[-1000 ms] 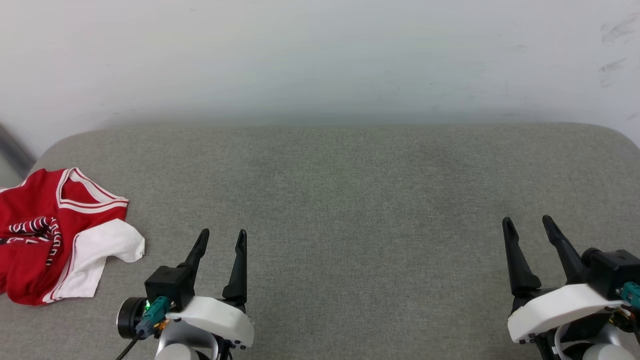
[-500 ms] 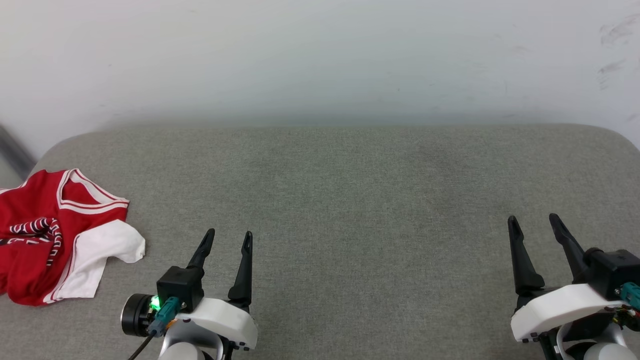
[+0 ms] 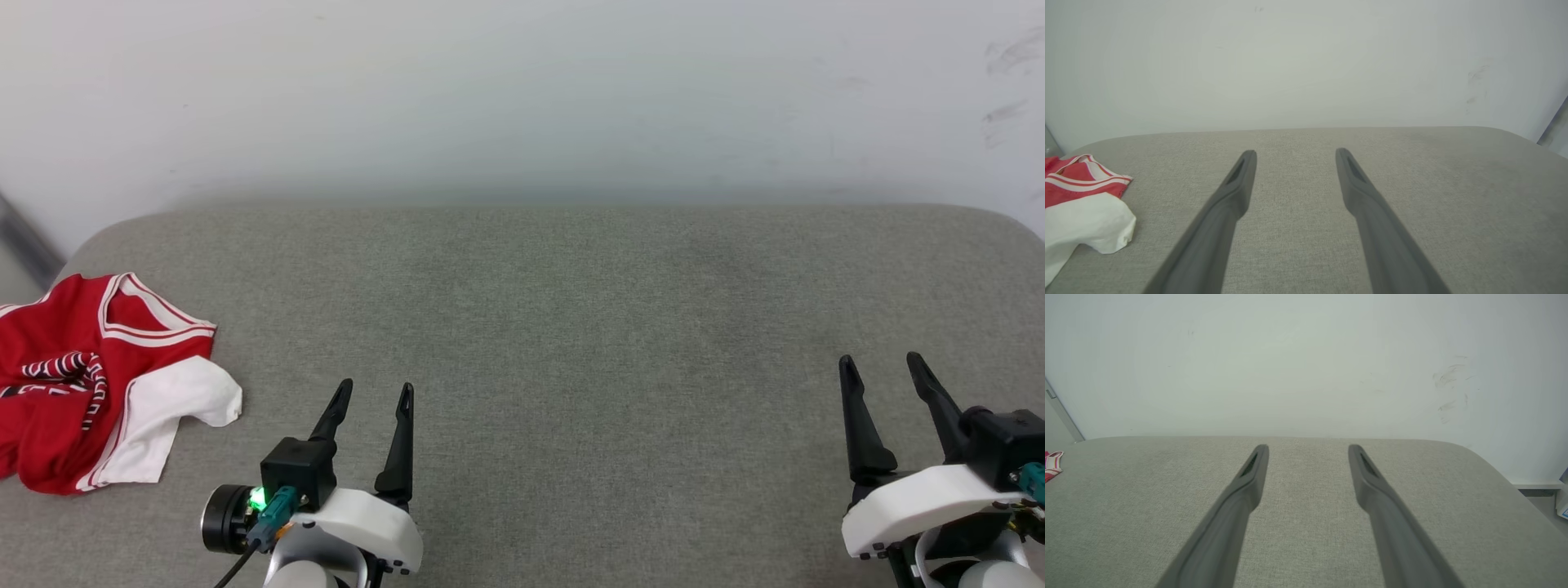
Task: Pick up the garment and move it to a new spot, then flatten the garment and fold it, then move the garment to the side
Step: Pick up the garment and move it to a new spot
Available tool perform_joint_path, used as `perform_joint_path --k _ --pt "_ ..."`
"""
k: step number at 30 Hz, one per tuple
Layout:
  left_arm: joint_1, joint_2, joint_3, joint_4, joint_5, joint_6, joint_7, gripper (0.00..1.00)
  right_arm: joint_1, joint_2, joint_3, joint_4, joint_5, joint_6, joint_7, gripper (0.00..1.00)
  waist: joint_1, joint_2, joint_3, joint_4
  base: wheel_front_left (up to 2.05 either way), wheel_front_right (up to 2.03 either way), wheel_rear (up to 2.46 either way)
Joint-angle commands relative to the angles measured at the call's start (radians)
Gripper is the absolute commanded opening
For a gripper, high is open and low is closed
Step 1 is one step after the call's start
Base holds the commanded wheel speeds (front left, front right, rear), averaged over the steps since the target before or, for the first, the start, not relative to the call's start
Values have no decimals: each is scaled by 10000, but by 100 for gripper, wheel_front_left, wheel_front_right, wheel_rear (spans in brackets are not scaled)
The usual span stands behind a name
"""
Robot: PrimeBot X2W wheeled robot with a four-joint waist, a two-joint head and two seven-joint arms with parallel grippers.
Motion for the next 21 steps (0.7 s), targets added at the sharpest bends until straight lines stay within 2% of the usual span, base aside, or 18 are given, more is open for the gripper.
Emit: perform_joint_path --k 1,9,21 --pt "-171 -8 23 10 -66 67 -27 100 -87 24 -29 14 13 -3 -40 100 0 0 9 48 0 0 0" --pt "-274 5 224 -30 -143 251 -27 100 -48 24 44 -185 -311 -3 54 100 0 0 83 767 0 0 0" --pt "-309 184 904 -181 -292 444 -26 100 -25 23 542 -696 -442 -3 233 100 0 0 190 2652 0 0 0"
